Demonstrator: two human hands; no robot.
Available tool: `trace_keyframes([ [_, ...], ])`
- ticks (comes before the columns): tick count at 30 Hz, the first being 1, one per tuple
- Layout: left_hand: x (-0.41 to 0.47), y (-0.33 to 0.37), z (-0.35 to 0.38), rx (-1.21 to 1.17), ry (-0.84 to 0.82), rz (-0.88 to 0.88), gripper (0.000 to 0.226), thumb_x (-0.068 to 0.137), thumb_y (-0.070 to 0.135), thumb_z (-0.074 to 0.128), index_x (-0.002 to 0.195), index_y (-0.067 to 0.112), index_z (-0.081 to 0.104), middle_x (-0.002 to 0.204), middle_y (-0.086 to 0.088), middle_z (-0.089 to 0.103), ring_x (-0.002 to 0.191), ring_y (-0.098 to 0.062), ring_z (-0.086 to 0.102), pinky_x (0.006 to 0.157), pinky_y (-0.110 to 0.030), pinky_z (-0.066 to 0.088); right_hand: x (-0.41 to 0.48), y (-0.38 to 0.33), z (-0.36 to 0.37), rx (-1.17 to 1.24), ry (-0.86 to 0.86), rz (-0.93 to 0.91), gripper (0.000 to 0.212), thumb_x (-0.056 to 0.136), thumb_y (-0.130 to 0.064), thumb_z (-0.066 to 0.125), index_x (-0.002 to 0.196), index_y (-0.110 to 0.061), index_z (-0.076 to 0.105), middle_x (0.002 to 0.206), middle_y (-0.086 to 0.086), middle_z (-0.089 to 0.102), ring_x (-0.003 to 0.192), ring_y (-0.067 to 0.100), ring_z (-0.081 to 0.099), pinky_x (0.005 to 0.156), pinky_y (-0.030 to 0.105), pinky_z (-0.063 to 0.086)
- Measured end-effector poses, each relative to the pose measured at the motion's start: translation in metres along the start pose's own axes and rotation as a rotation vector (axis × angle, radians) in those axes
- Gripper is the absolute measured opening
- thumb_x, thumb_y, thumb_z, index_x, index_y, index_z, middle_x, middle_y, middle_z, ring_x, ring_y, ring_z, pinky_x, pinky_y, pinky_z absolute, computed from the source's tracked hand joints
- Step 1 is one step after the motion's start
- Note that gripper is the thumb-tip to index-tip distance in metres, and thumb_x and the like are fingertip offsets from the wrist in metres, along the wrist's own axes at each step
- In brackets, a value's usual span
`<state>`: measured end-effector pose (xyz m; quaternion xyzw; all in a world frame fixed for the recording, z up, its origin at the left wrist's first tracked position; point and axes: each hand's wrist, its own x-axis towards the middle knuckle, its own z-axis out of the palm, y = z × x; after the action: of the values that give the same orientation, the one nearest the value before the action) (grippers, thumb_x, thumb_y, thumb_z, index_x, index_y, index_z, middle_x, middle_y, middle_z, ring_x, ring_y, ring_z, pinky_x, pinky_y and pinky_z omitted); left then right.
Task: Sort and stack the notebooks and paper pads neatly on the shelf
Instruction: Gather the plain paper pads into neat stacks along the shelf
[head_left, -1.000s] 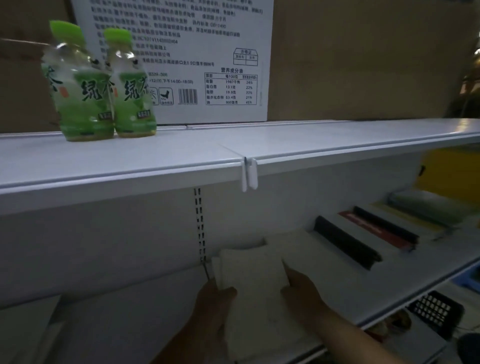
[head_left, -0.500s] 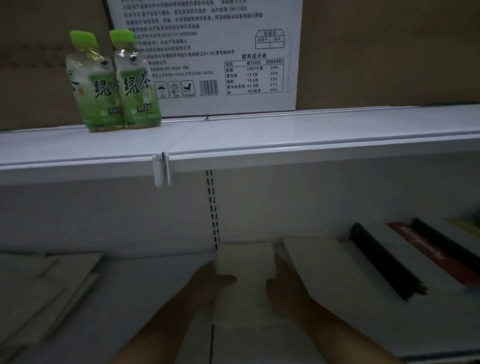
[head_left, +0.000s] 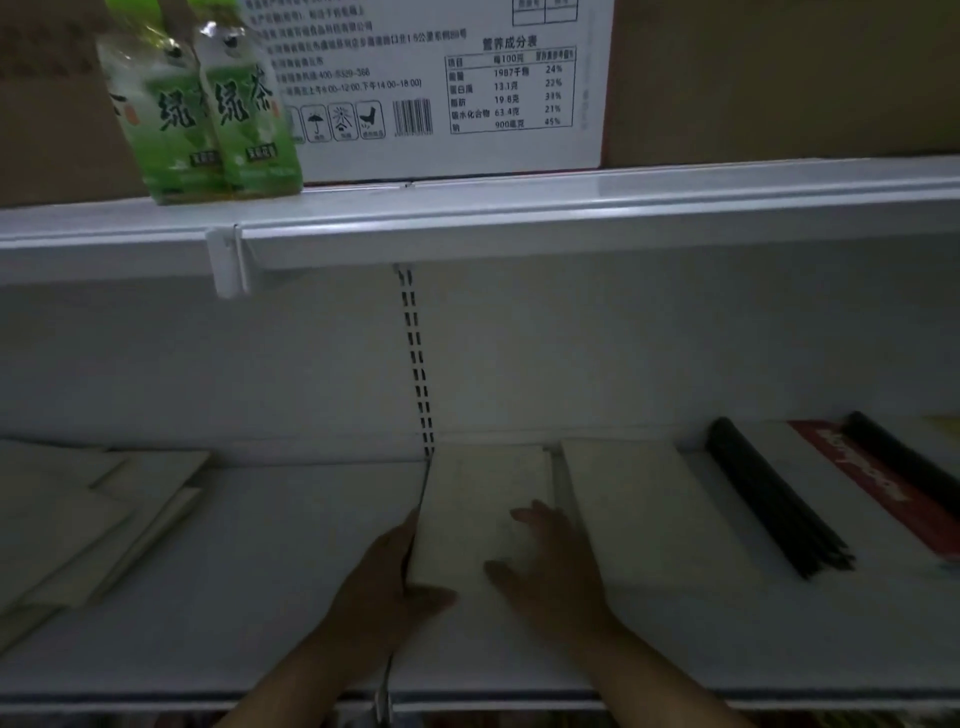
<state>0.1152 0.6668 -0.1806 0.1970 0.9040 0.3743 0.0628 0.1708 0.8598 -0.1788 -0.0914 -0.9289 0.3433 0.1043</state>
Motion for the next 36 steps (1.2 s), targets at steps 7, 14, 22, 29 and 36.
trace_keyframes([
  [7, -0.004, 0.002, -0.003, 0.016, -0.024, -0.055, 0.095, 0.079, 0.044, 0.071, 0.151, 0.02, 0.014, 0.153, 0.004, 0.024, 0.137, -0.014, 0.03, 0.109, -0.025, 0.029, -0.004, 0.002, -0.012, -0.009, -0.213, -0.075, 0.078, 0.073, -0.046, 0.072, 0.14, -0.039, 0.032, 0.157, -0.014, 0.003, 0.146, 0.017, -0.006, 0.116, 0.028, 0.006],
  [14, -0.008, 0.009, -0.005, 0.053, -0.018, -0.053, 0.095, 0.078, 0.042, 0.07, 0.151, 0.02, 0.014, 0.152, 0.003, 0.026, 0.137, -0.012, 0.031, 0.109, -0.024, 0.029, -0.002, 0.013, -0.01, 0.151, -0.151, -0.144, 0.077, 0.076, -0.025, 0.074, 0.129, -0.05, 0.025, 0.142, -0.027, 0.004, 0.145, 0.012, -0.004, 0.114, 0.023, 0.007],
  [22, -0.011, 0.019, -0.007, -0.009, -0.035, -0.104, 0.113, 0.057, 0.058, 0.056, 0.152, 0.02, 0.009, 0.153, 0.001, 0.023, 0.136, -0.016, 0.031, 0.107, -0.025, 0.032, -0.006, 0.008, 0.002, 0.002, -0.102, -0.138, 0.073, 0.076, -0.044, 0.059, 0.142, -0.035, 0.03, 0.156, -0.008, -0.015, 0.146, 0.017, -0.01, 0.116, 0.029, 0.014],
  [29, -0.014, 0.021, -0.008, -0.068, -0.019, -0.134, 0.114, 0.049, 0.057, 0.058, 0.15, 0.02, 0.021, 0.15, 0.003, 0.026, 0.136, -0.015, 0.033, 0.111, -0.031, 0.033, -0.002, 0.003, -0.004, 0.142, 0.023, -0.059, 0.054, 0.084, -0.031, 0.061, 0.135, -0.03, 0.042, 0.158, -0.001, 0.008, 0.143, 0.011, 0.022, 0.107, 0.016, 0.022],
  [36, -0.008, 0.014, -0.005, -0.089, -0.008, -0.172, 0.092, 0.075, 0.022, 0.072, 0.15, 0.016, 0.019, 0.15, -0.001, 0.031, 0.127, -0.012, 0.04, 0.102, -0.023, 0.036, -0.004, 0.003, -0.005, 0.0, -0.165, -0.169, 0.064, 0.077, -0.047, 0.065, 0.135, -0.038, 0.04, 0.156, -0.017, 0.005, 0.146, 0.014, -0.005, 0.115, 0.025, 0.016],
])
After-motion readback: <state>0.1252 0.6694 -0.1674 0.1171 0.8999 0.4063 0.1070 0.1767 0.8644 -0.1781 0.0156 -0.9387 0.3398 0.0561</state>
